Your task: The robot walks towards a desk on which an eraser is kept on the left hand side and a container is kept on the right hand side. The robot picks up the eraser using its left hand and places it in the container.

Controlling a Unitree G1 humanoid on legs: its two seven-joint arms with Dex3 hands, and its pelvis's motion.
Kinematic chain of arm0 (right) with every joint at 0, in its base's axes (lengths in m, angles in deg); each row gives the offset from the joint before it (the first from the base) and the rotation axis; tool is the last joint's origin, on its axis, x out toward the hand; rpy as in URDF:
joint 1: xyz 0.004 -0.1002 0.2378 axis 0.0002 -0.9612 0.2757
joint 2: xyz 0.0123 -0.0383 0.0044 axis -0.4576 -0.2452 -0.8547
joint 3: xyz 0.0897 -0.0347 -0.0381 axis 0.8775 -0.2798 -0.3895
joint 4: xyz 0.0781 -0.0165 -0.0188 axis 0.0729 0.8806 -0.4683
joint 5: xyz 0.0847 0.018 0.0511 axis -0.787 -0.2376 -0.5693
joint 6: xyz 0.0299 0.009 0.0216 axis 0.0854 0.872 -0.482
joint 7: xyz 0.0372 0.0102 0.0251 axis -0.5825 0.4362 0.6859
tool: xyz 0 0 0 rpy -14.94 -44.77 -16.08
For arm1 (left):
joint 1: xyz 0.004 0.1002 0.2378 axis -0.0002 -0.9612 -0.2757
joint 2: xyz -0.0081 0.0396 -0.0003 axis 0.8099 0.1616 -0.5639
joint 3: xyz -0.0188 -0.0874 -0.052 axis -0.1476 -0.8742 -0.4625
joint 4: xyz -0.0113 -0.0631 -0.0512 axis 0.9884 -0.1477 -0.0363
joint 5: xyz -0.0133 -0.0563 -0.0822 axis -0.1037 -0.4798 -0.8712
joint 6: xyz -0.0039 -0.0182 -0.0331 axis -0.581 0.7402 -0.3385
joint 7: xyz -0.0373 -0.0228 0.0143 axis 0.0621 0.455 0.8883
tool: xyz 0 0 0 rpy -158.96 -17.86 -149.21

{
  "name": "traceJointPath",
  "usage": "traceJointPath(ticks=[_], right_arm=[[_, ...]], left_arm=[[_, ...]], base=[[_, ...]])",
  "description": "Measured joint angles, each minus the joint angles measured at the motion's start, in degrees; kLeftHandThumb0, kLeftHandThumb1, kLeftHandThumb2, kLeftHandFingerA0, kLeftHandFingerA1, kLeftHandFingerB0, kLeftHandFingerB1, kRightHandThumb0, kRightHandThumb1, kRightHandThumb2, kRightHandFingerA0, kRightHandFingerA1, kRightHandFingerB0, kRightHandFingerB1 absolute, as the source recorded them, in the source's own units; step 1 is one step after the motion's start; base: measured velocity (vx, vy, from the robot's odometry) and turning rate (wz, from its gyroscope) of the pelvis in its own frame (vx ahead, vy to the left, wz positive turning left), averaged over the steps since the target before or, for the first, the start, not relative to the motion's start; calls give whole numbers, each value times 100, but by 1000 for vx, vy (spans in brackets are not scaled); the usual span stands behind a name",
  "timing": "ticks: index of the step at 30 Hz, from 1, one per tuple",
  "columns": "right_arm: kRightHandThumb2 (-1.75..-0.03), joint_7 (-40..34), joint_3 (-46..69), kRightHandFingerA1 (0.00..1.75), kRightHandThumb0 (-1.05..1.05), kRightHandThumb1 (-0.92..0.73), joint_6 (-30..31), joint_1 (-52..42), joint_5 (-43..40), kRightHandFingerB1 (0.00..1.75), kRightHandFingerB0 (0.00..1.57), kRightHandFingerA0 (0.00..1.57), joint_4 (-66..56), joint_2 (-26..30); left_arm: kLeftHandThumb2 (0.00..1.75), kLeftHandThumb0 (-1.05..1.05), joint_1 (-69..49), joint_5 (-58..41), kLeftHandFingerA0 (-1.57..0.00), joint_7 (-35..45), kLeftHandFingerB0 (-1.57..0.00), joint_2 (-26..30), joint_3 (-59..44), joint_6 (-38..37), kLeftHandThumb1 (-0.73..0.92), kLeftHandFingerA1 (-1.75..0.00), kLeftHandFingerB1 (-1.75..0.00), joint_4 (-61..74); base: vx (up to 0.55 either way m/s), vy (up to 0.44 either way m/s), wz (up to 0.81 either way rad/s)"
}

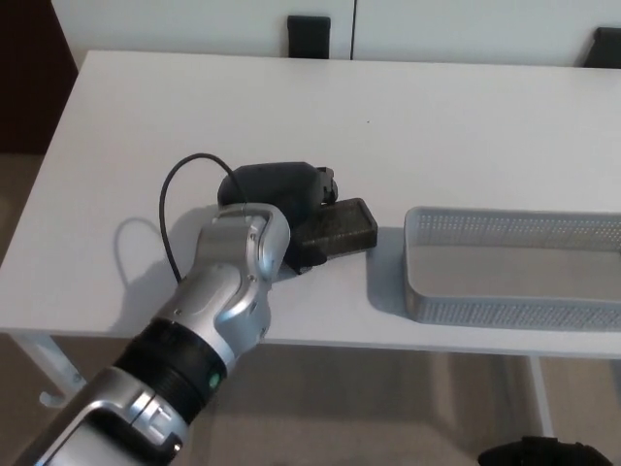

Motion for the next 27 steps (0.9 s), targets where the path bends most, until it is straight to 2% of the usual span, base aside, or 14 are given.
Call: traceJointPath(ticks=[4,5,6,9,10,11,13,14,15,16,17,21,24,27], right_arm=[[-53,20,2,53,-28,-46,35,61,7,49,62,75,2,56],[-53,29,2,53,-29,-46,41,71,9,49,62,77,10,75],[-52,35,2,52,-30,-47,46,75,13,48,62,75,13,88],[-53,48,-12,52,-33,-47,56,76,31,48,62,76,13,125],[-53,50,-15,52,-33,-47,57,76,35,48,63,76,15,129],[-52,50,-18,52,-30,-47,57,75,42,48,63,75,19,131],[-54,50,-20,54,-25,-47,57,66,55,50,63,78,19,131],[-54,50,-20,54,-25,-47,57,62,59,50,63,78,20,131],[-53,50,-19,54,-25,-47,57,59,62,49,63,76,20,130],[-53,50,-19,54,-25,-47,58,59,64,49,63,76,20,130],[-54,50,-19,54,-25,-47,60,59,65,49,63,76,19,129],[-54,50,-16,54,-25,-47,64,64,67,50,64,76,24,127],[-53,50,-16,53,-27,-48,65,67,68,49,65,75,39,127],[-53,50,-18,52,-30,-48,66,68,83,48,64,75,80,127]], left_arm=[[60,-20,55,-53,-98,166,-46,65,-22,0,67,-62,-40,-26],[61,-20,52,-80,-101,203,-51,80,-47,2,70,-70,-41,-25],[61,-24,42,-102,-102,229,-58,92,-70,3,69,-70,-42,-24],[60,-24,-63,-228,-96,245,-60,117,-277,3,67,-74,-44,83],[60,-19,-108,-267,-101,235,-63,117,-359,1,69,-78,-48,129],[63,-21,-170,-333,-99,208,-61,113,-480,-14,77,-87,-47,205],[62,-20,-309,-468,-99,111,-79,89,-751,-99,78,-89,-57,360],[62,-20,-387,-543,-99,64,-79,59,-903,-113,78,-89,-57,437],[64,-16,-461,-628,-103,17,-82,23,-1058,-140,81,-98,-70,499],[64,-16,-521,-708,-103,-27,-82,-14,-1197,-172,81,-98,-70,545],[64,-16,-585,-783,-103,-69,-84,-55,-1334,-207,81,-106,-78,592],[64,-22,-743,-1115,-110,-204,-86,-201,-1861,-295,81,-113,-73,688],[63,-21,-769,-1340,-112,-282,-89,-317,-2193,-325,81,-116,-80,731],[64,-23,-813,-1591,-114,-379,-89,-408,-2468,-411,82,-117,-76,846]], base=[[0,0,0],[0,0,0],[0,0,0],[0,0,0],[0,0,0],[0,0,0],[0,0,0],[0,0,0],[0,0,0],[0,0,0],[0,0,0],[0,0,0],[0,0,0],[0,0,0]])
